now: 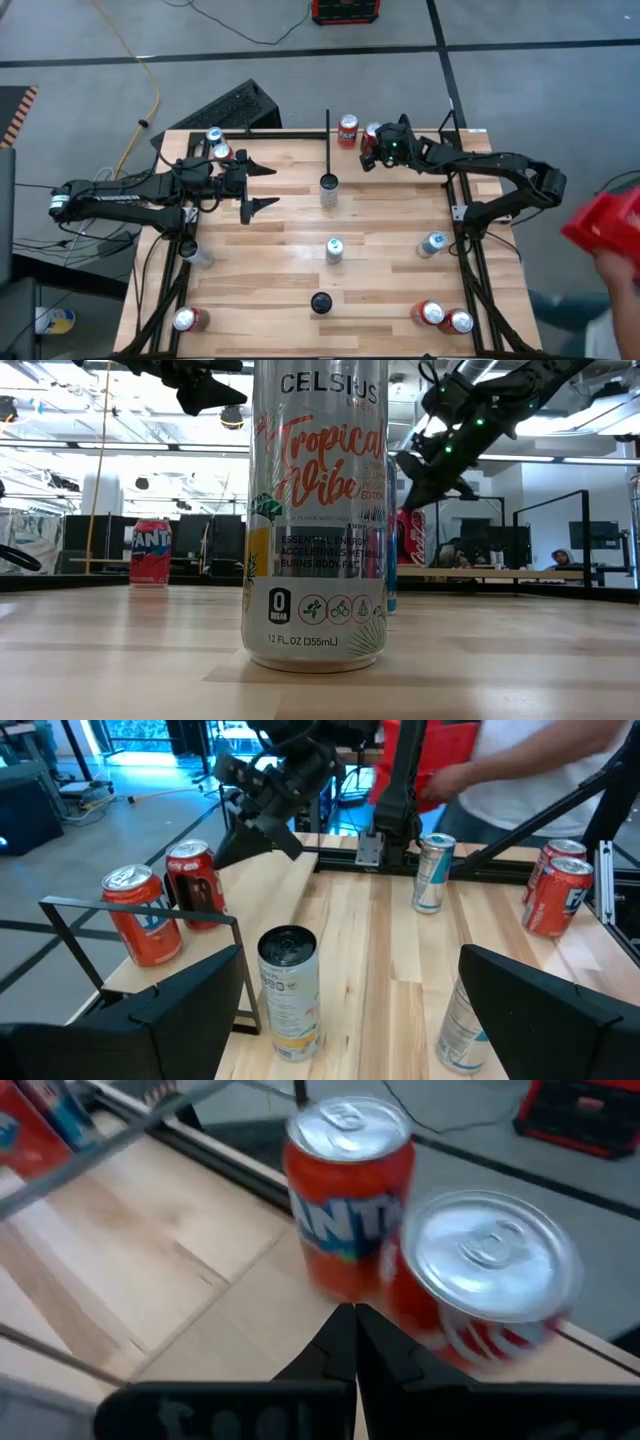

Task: Place canned beverage on shelf
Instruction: Put the top red-white soda can on the shelf

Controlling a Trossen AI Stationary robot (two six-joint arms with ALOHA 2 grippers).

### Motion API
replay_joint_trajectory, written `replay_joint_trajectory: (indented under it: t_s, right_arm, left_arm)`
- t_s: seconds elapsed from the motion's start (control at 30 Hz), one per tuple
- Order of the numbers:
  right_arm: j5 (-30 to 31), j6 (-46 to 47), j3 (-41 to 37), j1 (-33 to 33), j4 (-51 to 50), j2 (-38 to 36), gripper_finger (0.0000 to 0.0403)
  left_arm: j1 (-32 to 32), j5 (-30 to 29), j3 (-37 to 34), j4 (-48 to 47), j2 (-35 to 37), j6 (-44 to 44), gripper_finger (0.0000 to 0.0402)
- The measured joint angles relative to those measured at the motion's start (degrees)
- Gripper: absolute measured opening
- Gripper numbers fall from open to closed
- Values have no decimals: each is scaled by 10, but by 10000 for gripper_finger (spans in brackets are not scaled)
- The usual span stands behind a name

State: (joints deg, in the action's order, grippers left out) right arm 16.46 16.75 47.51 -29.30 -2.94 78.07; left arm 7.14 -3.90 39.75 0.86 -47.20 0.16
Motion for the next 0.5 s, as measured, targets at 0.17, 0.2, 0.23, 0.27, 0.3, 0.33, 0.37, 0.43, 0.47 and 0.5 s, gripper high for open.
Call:
replay_joint_trajectory:
  t_s: [0.17, 0.2, 0.23, 0.27, 0.3, 0.33, 0.37, 0.43, 0.47, 0.5]
  right_arm:
    - [0, 4, 10, -1, 10, 37, 24]
    - [0, 3, 15, -4, 11, 45, 24]
    - [1, 1, 21, -5, 17, 53, 24]
    - [1, 0, 26, -6, 22, 61, 24]
    - [6, 0, 30, -6, 19, 69, 24]
    - [13, 0, 34, -6, 15, 77, 24]
    - [23, -1, 38, -6, 16, 83, 24]
    - [49, -1, 43, -3, 16, 91, 24]
    - [60, -1, 46, -3, 18, 94, 24]
    - [66, -1, 46, -3, 19, 94, 24]
  left_arm:
    - [0, 0, 0, -1, 0, 0, 355]
    - [0, 0, 0, -1, 0, -1, 355]
    - [0, 0, 0, -1, 0, -2, 355]
    - [0, 0, 0, -1, 0, -2, 355]
    - [0, 1, 0, -1, 0, -2, 355]
    - [-1, 2, 0, -2, 0, -2, 355]
    - [-1, 2, 0, -2, 0, -2, 355]
    - [-1, 2, 0, -2, 0, -2, 355]
    - [-1, 2, 0, -3, 0, -2, 355]
    - [-1, 2, 0, -3, 0, -2, 355]
